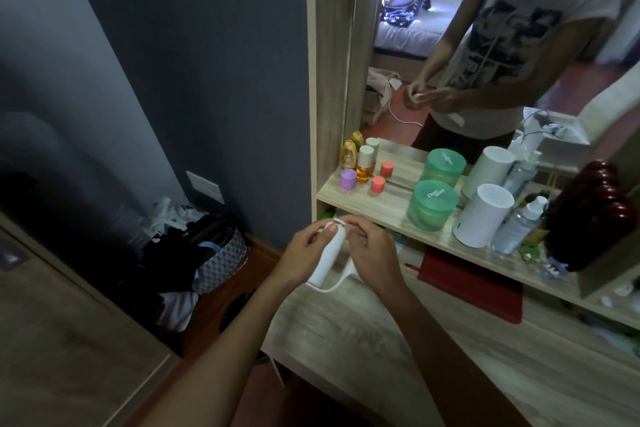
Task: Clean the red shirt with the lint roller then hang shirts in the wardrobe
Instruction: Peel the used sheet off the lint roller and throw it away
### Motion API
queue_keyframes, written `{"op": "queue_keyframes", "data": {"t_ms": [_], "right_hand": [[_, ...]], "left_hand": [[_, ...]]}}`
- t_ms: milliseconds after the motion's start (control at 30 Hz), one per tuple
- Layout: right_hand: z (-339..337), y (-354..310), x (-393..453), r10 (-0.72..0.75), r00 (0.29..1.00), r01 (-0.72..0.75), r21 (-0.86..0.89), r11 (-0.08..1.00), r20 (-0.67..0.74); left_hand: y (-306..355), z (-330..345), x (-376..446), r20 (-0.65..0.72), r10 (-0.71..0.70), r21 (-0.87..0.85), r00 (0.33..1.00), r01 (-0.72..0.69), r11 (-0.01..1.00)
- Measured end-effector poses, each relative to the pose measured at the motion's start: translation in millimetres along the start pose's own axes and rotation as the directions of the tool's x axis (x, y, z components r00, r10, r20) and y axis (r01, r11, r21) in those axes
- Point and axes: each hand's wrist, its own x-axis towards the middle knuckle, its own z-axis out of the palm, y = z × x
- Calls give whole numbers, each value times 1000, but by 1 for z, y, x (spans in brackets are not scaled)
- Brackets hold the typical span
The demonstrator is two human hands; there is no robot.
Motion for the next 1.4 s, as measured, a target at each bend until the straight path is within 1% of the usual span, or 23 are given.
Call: {"op": "queue_keyframes", "data": {"t_ms": [67,233,367,467,600,700,800,967,1033,1400], "right_hand": [[0,1,-1,16,1000,-15,34,999,-6],[-1,1,-1,40,999,-39,94,995,-17],[-2,1,1,63,998,-62,104,993,-9],[-4,0,3,98,995,-100,155,983,20],[-4,0,2,107,994,-100,238,966,-14],[-4,1,1,110,994,-102,285,953,-12],[-5,-1,1,129,992,-120,324,939,-6],[-10,-6,3,108,994,-103,284,953,-2],[-11,-6,1,96,995,-92,278,956,-1],[-9,-3,1,88,996,-88,246,965,12]], "left_hand": [[2,0,0,13,-27,31,1000,27,999],[5,4,-1,13,-67,36,998,66,997],[6,5,-3,21,-54,51,998,53,997],[5,6,-3,18,-55,59,998,54,997],[8,6,-2,41,-69,58,997,66,996],[11,5,-2,52,-81,42,995,79,996],[18,3,-4,37,-99,0,994,100,995],[23,4,-8,43,-129,-195,991,135,972],[22,6,-9,46,-128,-240,991,136,961],[14,8,-10,11,-144,-289,990,141,947]]}}
